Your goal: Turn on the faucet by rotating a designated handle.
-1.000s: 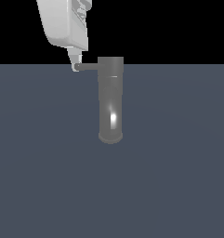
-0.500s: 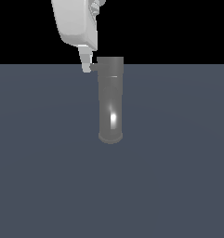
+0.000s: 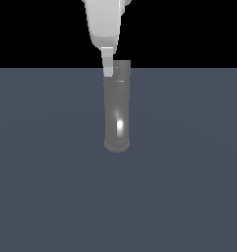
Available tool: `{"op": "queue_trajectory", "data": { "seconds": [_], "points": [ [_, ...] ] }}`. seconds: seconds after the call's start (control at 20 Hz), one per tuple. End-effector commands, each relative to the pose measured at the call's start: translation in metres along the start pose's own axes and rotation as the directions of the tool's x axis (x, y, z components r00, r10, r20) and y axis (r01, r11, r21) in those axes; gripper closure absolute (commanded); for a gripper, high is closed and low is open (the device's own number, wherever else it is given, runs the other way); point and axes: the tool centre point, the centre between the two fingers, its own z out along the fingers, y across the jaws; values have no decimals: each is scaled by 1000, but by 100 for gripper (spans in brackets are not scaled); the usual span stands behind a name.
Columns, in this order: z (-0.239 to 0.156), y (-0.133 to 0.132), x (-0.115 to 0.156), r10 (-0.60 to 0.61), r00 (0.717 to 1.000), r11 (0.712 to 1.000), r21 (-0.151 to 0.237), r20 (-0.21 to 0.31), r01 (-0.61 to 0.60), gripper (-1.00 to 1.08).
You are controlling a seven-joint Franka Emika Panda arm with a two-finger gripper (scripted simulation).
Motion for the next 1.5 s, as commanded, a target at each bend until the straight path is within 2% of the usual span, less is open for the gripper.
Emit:
{"op": "queue_trajectory", "data": {
  "seconds": [0.0,0.45,0.5,0.55,1.45],
  "points": [
    [0,-1,24,17,1000,1000,1,0,-17,108],
    [0,-2,76,20,1000,1000,0,0,-20,108],
    [0,-2,76,20,1000,1000,0,0,-20,108],
    [0,-3,56,-10,1000,1000,0,0,10,108],
    [0,-41,99,4,1000,1000,0,0,-4,108]
  ]
}}
